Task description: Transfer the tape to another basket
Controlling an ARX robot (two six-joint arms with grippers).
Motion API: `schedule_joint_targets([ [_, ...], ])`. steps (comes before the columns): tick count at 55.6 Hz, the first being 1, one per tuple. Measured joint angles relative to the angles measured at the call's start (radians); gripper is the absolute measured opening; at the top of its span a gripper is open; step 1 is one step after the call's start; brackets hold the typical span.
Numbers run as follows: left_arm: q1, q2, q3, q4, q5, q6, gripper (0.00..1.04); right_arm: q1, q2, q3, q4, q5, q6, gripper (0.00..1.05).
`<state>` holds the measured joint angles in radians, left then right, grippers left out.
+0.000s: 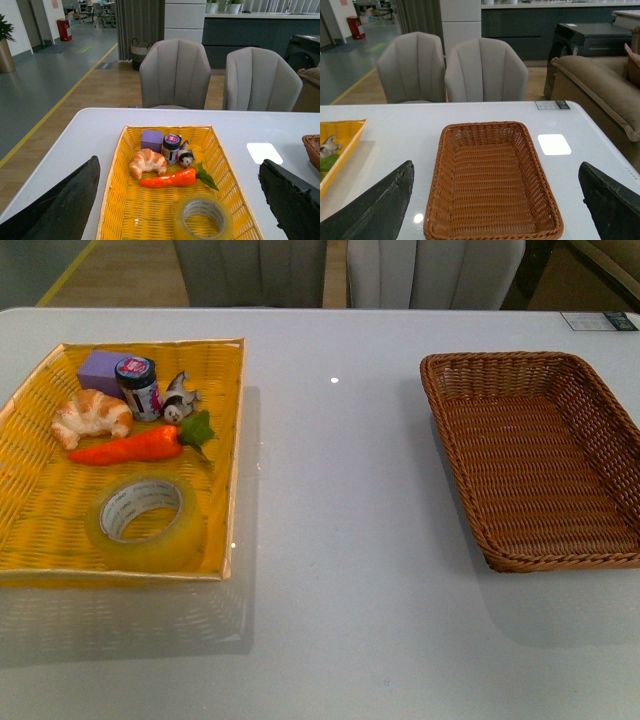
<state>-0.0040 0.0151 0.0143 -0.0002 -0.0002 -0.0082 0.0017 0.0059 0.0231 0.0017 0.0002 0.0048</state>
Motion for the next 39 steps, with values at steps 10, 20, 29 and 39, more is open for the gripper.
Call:
schedule_joint_targets([
  [10,0.000,0.000,0.000,0.000,0.000,0.000,0.96,0.000,0.000,0.000,0.000,0.000,0.000,0.96],
  [20,0.000,0.000,0.000,0.000,0.000,0.000,0.96,0.000,0.000,0.000,0.000,0.000,0.000,0.96],
  [29,0.000,0.000,0.000,0.000,0.000,0.000,0.96,0.000,0.000,0.000,0.000,0.000,0.000,0.96],
  [39,0.000,0.000,0.000,0.000,0.000,0.000,0.96,0.000,0.000,0.000,0.000,0.000,0.000,0.96],
])
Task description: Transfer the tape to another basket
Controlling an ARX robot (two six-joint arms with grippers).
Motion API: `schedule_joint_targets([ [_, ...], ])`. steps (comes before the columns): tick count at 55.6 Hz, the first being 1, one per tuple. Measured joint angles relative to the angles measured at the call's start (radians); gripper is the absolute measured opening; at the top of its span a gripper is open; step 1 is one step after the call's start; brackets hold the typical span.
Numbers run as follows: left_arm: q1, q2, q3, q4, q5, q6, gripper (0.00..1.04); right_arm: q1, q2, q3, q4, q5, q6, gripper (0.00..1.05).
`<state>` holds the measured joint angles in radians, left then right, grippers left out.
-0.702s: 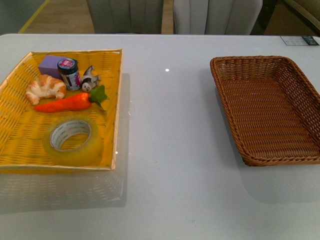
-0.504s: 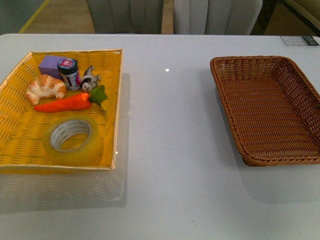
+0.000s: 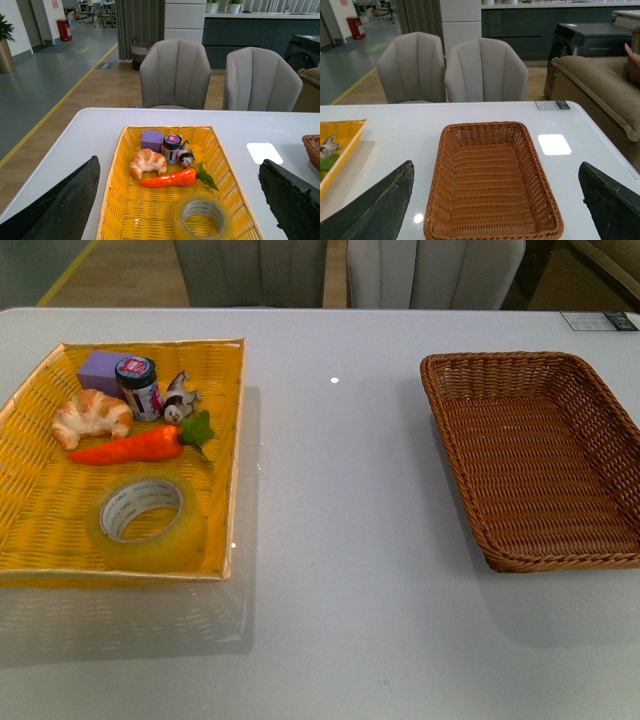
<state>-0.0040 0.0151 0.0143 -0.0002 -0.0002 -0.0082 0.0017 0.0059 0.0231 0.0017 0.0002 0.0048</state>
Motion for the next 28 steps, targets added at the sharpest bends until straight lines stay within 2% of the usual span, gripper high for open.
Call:
schedule_joint_targets([
  [1,0.000,0.000,0.000,0.000,0.001,0.000,0.96,0.000,0.000,0.000,0.000,0.000,0.000,0.96],
  [3,0.029,0.030,0.024,-0.070,0.094,-0.050,0.96,0.000,0.000,0.000,0.000,0.000,0.000,0.96],
  [5,0.099,0.158,0.096,-0.208,0.269,-0.204,0.96,0.000,0.000,0.000,0.000,-0.002,0.000,0.96],
  [8,0.136,0.289,0.125,-0.175,0.343,-0.315,0.96,0.000,0.000,0.000,0.000,-0.001,0.000,0.96],
  [12,0.142,0.438,0.157,-0.061,0.357,-0.360,0.96,0.000,0.000,0.000,0.000,-0.001,0.000,0.96],
  [17,0.133,0.714,0.216,0.176,0.363,-0.371,0.96,0.000,0.000,0.000,0.000,-0.001,0.000,0.96],
  [21,0.116,0.943,0.272,0.343,0.342,-0.359,0.96,0.000,0.000,0.000,0.000,-0.001,0.000,0.96],
  [28,0.092,1.320,0.377,0.539,0.301,-0.317,0.96,0.000,0.000,0.000,0.000,-0.001,0.000,0.96],
])
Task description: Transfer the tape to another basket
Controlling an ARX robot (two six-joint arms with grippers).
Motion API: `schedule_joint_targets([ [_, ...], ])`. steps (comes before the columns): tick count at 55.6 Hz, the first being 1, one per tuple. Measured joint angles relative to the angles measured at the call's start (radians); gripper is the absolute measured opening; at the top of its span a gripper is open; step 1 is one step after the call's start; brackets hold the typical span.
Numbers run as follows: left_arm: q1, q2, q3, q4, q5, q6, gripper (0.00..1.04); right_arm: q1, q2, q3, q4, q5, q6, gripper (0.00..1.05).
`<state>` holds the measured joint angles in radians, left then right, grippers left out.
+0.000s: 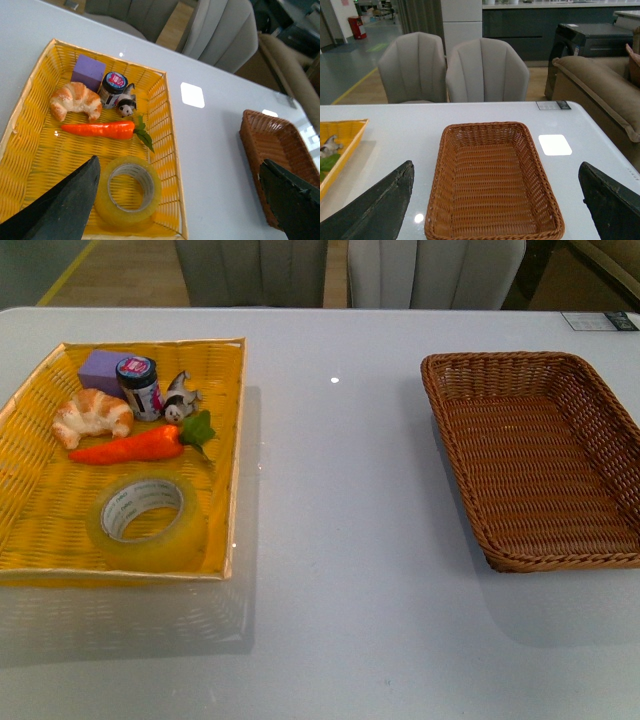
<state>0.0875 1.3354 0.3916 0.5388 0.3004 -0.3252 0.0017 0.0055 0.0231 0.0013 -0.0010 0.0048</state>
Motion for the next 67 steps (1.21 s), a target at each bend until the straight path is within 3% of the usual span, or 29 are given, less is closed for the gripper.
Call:
schedule_joint_targets([
  [9,-0.019,0.369,0.114,0.072,-0.051,0.034,0.96,0.000,0.000,0.000,0.000,0.000,0.000,0.96],
  [24,-0.040,0.719,0.318,0.055,-0.085,0.080,0.96,0.000,0.000,0.000,0.000,0.000,0.000,0.96],
  [55,-0.066,0.938,0.484,-0.033,-0.120,0.187,0.95,0.000,0.000,0.000,0.000,0.000,0.000,0.96],
  [67,-0.077,0.954,0.490,-0.068,-0.124,0.204,0.65,0.000,0.000,0.000,0.000,0.000,0.000,0.96],
])
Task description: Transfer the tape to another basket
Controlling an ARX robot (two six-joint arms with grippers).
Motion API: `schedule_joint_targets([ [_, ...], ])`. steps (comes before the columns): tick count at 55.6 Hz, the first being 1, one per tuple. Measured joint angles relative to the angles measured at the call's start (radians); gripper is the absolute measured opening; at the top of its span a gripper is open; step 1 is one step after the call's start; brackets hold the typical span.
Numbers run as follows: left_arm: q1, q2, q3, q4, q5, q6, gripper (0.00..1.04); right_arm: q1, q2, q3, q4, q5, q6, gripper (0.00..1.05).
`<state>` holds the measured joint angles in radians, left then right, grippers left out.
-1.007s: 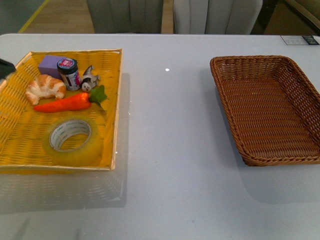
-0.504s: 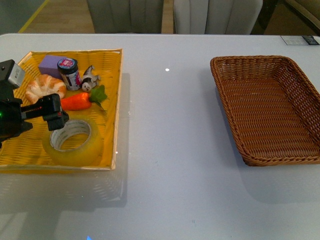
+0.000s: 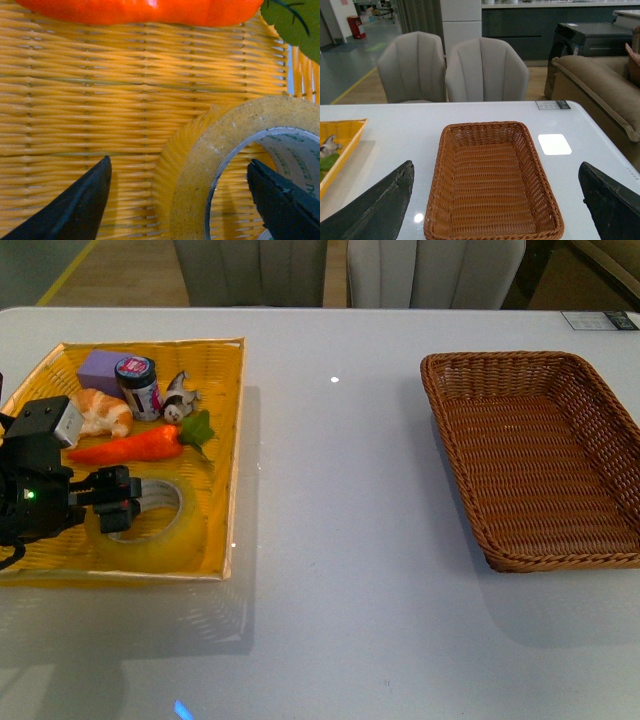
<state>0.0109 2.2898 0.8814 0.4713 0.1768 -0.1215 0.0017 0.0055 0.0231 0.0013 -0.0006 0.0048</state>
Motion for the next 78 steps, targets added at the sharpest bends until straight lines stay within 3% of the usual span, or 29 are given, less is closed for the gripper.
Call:
schedule_joint_targets([
  [15,0.004,-0.007,0.000,-0.021,0.010,-0.101,0.22,0.000,0.000,0.000,0.000,0.000,0.000,0.96],
  [19,0.014,-0.037,-0.016,-0.013,0.027,-0.171,0.16,0.000,0.000,0.000,0.000,0.000,0.000,0.96],
  [34,0.028,-0.285,-0.103,0.005,0.058,-0.295,0.16,0.000,0.000,0.000,0.000,0.000,0.000,0.96],
  [44,-0.023,-0.450,-0.104,-0.052,0.055,-0.333,0.16,0.000,0.000,0.000,0.000,0.000,0.000,0.96],
  [78,-0.500,-0.570,0.089,-0.209,0.031,-0.453,0.16,0.000,0.000,0.000,0.000,0.000,0.000,0.96],
])
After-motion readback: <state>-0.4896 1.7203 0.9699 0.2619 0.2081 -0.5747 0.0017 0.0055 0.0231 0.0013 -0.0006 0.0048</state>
